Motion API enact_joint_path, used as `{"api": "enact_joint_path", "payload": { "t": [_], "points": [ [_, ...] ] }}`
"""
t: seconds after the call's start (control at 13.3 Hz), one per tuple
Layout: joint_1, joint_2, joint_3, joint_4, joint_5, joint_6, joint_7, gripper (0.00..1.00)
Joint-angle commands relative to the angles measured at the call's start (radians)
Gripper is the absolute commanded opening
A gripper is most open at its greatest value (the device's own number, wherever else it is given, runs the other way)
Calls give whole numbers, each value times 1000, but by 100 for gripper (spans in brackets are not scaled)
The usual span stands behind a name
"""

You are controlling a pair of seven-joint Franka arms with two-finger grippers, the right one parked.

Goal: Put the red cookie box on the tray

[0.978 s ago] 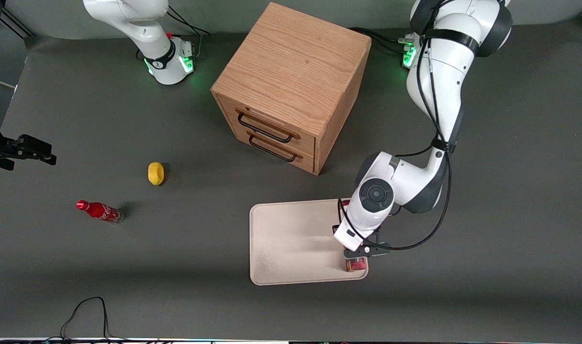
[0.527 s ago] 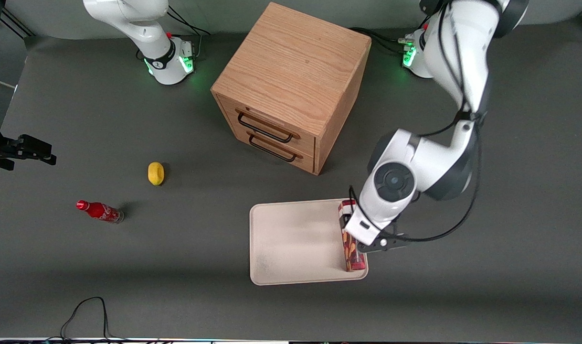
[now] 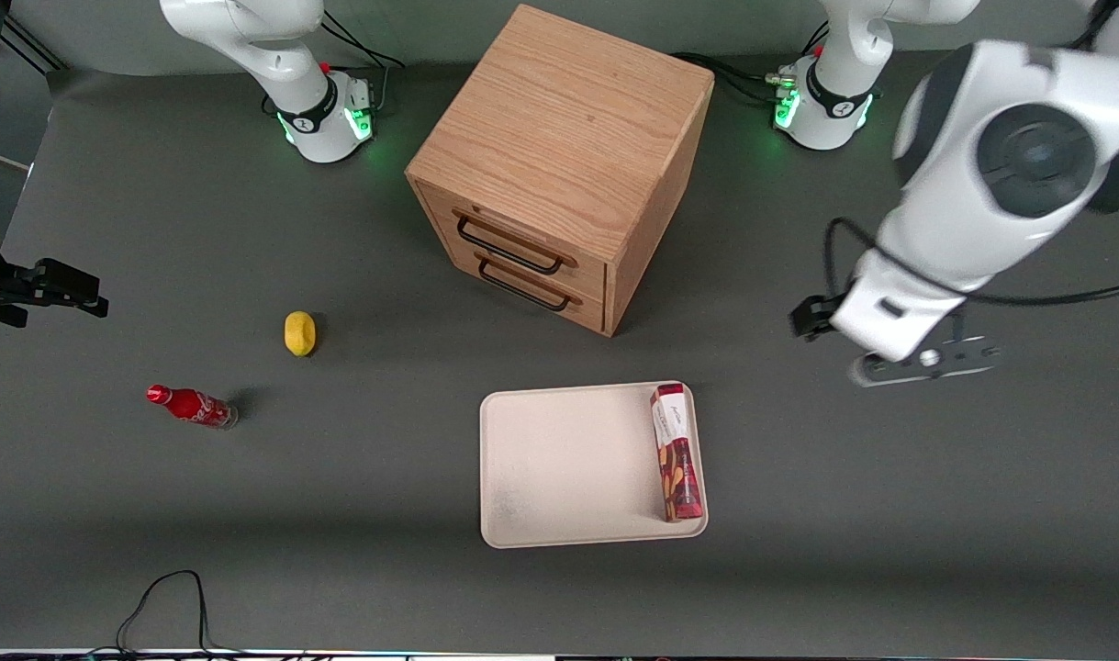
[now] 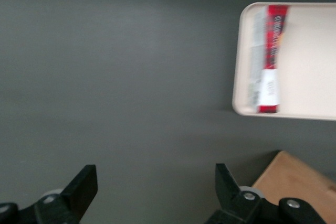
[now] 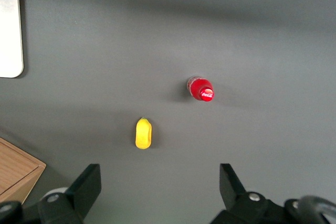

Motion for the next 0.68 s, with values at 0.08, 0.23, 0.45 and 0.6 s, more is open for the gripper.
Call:
{"api": "enact_joint_path", "payload": {
  "t": [0.08, 0.23, 0.45, 0.6],
  "points": [
    [176, -134, -3, -150, -50, 29, 217, 100],
    [230, -137, -2, -150, -56, 29, 286, 100],
    [244, -141, 1, -147, -56, 49, 297, 100],
    [242, -142, 1, -151, -62, 83, 297, 100]
  ]
}}
